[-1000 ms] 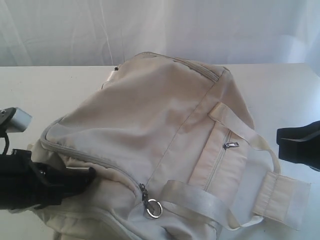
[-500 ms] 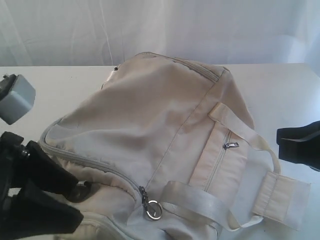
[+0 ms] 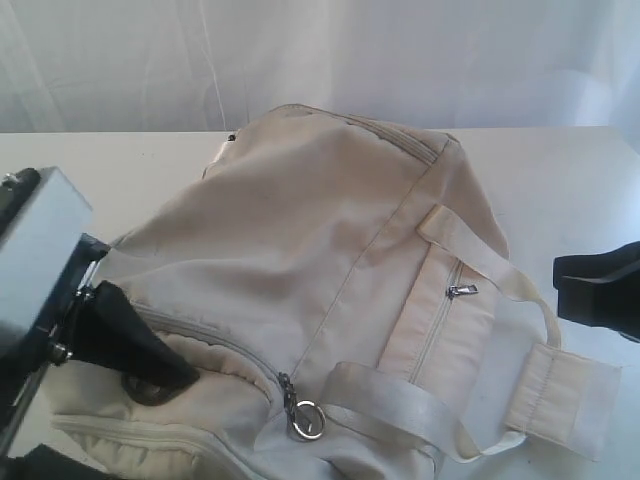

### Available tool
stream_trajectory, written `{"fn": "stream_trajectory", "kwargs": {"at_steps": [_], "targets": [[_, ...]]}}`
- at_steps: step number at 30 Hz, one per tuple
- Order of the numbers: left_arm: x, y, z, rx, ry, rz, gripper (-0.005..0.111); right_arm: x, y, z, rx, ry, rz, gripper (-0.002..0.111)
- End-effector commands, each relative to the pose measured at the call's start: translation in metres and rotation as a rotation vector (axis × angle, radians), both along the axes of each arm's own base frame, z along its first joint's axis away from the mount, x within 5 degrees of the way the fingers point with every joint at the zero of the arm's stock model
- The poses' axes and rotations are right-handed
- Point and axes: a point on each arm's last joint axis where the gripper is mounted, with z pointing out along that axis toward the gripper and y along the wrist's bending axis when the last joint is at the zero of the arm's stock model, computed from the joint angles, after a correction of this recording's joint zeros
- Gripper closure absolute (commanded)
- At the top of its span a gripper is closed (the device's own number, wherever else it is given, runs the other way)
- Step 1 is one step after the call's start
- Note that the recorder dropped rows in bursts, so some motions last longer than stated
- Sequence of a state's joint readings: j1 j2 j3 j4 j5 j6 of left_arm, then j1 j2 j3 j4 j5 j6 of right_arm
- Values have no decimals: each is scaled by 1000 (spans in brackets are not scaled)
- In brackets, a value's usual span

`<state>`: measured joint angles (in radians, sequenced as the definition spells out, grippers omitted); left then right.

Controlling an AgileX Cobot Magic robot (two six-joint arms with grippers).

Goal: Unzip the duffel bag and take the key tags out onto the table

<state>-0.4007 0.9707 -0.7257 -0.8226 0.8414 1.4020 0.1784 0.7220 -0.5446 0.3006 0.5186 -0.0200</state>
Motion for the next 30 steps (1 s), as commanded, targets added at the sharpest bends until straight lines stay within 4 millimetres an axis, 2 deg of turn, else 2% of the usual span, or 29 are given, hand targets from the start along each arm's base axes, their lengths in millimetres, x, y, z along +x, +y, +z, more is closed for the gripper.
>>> {"fn": "stream_trajectory", "kwargs": {"at_steps": [1, 5, 14, 17, 20, 24, 25, 30], "targets": [[0, -9, -2, 98, -209, -60, 40, 1, 0, 3, -5, -25, 2, 108], [-3, -15, -9, 196, -289, -153, 40, 1, 0, 3, -21, -30, 12, 108], [6, -35, -28, 226, -222, -162, 42, 1, 0, 3, -19, -31, 10, 108], [7, -37, -37, 267, -170, -193, 53, 1, 0, 2, -19, -29, 11, 108], [9, -32, -45, 367, -142, -200, 72, 1, 0, 2, -19, -29, 11, 108], [17, -13, -53, 592, -138, -90, 103, 1, 0, 2, -20, -20, 14, 108], [20, -7, -54, 658, -154, -69, 107, 1, 0, 2, -20, -20, 14, 108], [32, 22, -53, 961, -205, 112, 107, 1, 0, 2, -20, -20, 14, 108]]}}
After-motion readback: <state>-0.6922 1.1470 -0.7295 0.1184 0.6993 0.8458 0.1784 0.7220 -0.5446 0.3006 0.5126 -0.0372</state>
